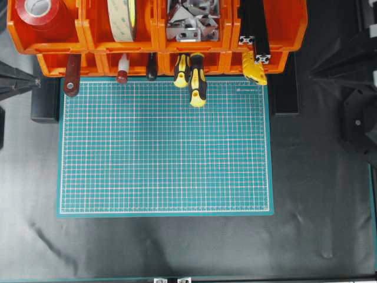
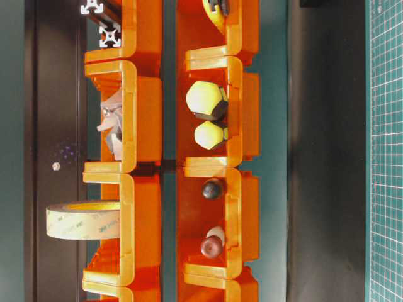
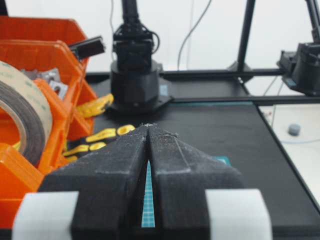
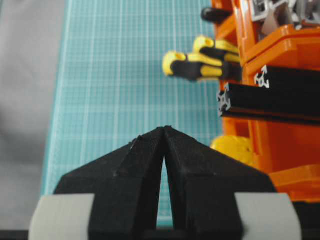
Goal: Pick frame from container rack with right arm.
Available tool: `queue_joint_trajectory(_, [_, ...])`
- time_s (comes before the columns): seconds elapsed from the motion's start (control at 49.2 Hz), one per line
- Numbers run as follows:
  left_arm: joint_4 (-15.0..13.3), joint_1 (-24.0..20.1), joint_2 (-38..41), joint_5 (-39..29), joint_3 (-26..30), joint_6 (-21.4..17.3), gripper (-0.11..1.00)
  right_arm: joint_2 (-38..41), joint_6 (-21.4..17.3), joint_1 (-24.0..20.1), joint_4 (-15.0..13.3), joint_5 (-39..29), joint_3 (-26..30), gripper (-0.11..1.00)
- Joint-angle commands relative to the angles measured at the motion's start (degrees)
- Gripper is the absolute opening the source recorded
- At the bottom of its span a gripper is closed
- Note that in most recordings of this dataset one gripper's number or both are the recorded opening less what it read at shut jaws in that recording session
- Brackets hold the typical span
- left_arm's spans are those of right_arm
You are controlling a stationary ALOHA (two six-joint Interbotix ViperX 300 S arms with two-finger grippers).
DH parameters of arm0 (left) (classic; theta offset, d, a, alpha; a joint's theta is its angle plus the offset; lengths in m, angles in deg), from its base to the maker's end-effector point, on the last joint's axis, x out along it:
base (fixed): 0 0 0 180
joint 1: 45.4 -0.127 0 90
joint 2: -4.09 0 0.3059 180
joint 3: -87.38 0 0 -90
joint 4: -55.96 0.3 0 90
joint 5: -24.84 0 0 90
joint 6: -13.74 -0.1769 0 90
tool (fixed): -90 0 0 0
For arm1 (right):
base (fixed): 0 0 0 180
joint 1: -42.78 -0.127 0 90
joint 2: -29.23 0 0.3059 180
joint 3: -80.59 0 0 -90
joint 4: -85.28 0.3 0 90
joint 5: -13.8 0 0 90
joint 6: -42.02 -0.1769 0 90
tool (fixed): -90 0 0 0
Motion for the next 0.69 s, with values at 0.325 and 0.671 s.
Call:
queue_joint_trajectory(0.325, [0.18, 0.79, 0.26, -0.18, 1.85, 0.09, 0.01, 10.90, -2.99, -9.14, -18.90, -8.26, 6.94, -0.01])
queue_joint_trajectory(0.671, [0.18, 0.97, 0.26, -0.97, 1.85, 0.09, 0.01, 15.29, -12.66, -20.57, -42.45, -19.78, 6.77, -0.01])
